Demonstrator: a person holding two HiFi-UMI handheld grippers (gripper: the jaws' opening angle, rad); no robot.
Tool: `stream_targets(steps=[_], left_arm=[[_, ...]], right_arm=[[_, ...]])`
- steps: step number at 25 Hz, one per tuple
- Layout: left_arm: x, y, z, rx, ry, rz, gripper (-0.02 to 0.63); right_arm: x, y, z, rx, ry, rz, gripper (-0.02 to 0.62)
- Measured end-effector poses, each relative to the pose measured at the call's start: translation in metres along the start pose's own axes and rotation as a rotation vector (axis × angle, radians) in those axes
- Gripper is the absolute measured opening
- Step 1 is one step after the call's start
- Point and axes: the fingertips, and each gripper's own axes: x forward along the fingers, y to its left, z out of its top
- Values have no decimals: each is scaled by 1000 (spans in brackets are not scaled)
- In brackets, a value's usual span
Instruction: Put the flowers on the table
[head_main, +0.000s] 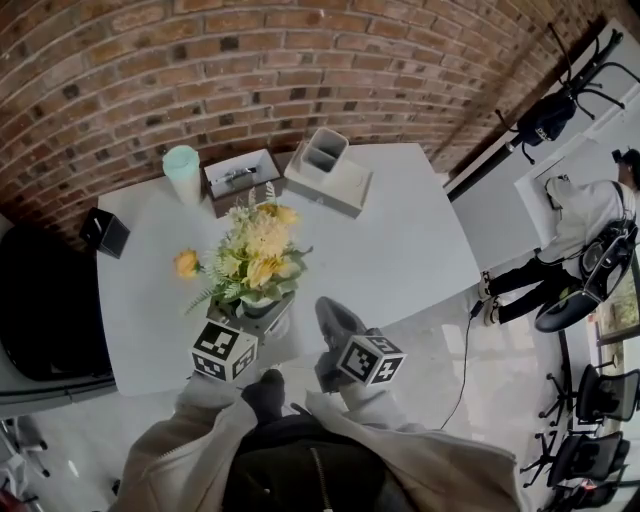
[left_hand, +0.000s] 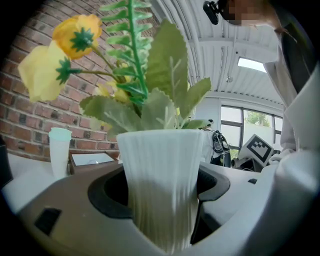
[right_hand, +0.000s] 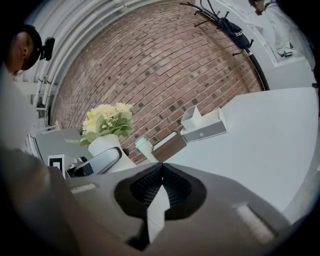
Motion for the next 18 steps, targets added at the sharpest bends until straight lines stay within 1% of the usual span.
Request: stream_targets(steps=[5,11,15,18], left_arm=[[24,26,12,25,-17,16,347],[50,53,21,30,-55,27,347],[64,59,24,41,-49,32,347],[70,64,28,52,-44,45,347]], right_arm=[[26,-3,19,-24,6,16,0],[51,-13,36,-43,-16,19,0],[58,-15,51,-58,-40,18,0],[64,-11,63,-77,-45,35,0]])
